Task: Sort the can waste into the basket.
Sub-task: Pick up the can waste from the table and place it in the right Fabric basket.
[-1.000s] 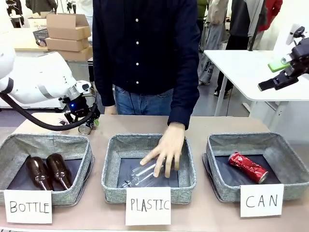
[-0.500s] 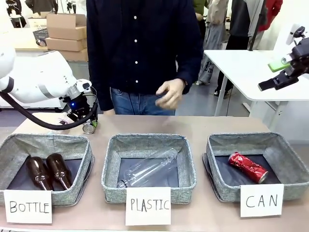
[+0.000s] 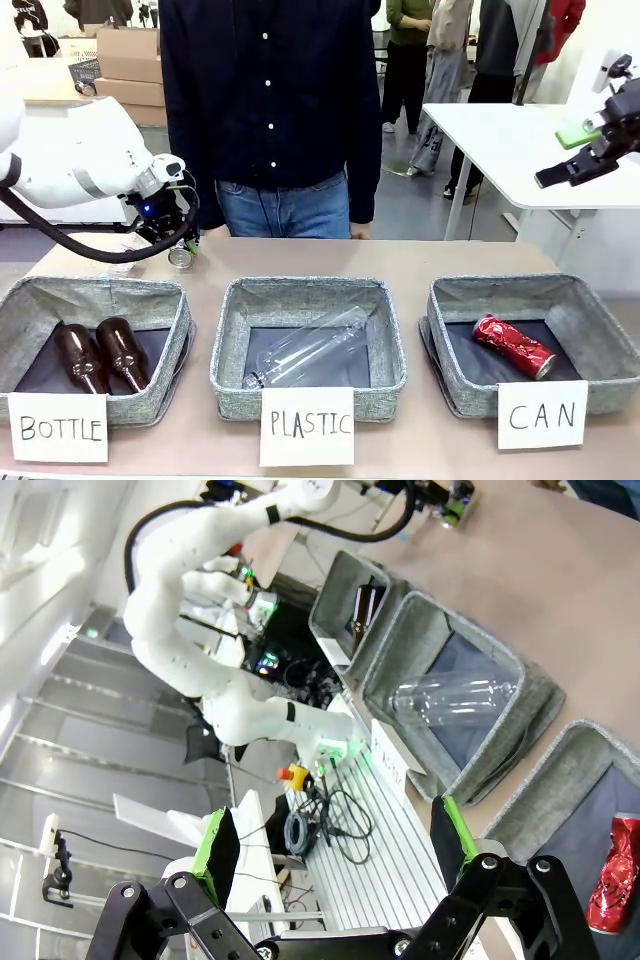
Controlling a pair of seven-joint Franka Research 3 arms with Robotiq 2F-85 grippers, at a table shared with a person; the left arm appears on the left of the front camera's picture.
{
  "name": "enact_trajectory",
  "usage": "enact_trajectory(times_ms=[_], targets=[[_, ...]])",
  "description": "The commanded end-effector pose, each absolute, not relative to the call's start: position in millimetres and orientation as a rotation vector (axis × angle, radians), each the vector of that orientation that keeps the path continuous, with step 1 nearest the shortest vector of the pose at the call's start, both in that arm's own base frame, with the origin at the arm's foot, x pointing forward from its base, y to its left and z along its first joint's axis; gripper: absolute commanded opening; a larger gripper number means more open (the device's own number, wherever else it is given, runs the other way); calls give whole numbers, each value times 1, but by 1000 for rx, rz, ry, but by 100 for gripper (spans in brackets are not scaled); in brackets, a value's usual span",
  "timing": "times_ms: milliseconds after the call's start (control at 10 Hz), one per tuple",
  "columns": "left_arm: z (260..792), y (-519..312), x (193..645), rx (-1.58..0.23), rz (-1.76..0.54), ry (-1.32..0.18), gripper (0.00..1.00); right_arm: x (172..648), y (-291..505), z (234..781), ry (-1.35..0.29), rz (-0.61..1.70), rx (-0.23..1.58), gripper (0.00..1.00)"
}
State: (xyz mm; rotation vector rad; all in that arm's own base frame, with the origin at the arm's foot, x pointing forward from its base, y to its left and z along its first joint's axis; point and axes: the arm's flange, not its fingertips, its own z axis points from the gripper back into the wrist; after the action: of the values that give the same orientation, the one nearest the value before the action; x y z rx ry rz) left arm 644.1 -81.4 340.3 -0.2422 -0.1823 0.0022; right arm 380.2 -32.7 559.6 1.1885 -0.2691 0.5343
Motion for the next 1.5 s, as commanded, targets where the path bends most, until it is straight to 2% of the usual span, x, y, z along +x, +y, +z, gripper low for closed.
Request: enact_trajectory(times_ms=[0,200,300,500,600,700,800,1200,1300,1400], targets=[[383,-69,609,-336,12,-190,0,379,-34,559,-284,563,1183,100],[467,-47,532,-498,-114,-157,0,379,-34,559,-284,563,1183,100],[493,-37,489,-603,-234,-77,0,379,-34,559,-284,563,1183,100],[503,-31,415,-713,-554,55,0,379,-34,559,-284,563,1183,100],[496,-32,396,-698,-640,57,0,379,-34,559,-284,563,1183,100],[489,-32,382,-678,-735,78,0,379,-34,559,-284,563,1183,100],[516,-44,398,-747,-539,-6,0,379,-34,559,-284,563,1183,100],[516,-44,398,-747,-539,-6,0,380,-33,560,-270,534,1188,100],[514,-38,396,-740,-560,2,39,370,-39,599,-320,604,1122,100],[506,-91,404,-617,-714,-108,39,359,-45,627,-337,666,1061,100]])
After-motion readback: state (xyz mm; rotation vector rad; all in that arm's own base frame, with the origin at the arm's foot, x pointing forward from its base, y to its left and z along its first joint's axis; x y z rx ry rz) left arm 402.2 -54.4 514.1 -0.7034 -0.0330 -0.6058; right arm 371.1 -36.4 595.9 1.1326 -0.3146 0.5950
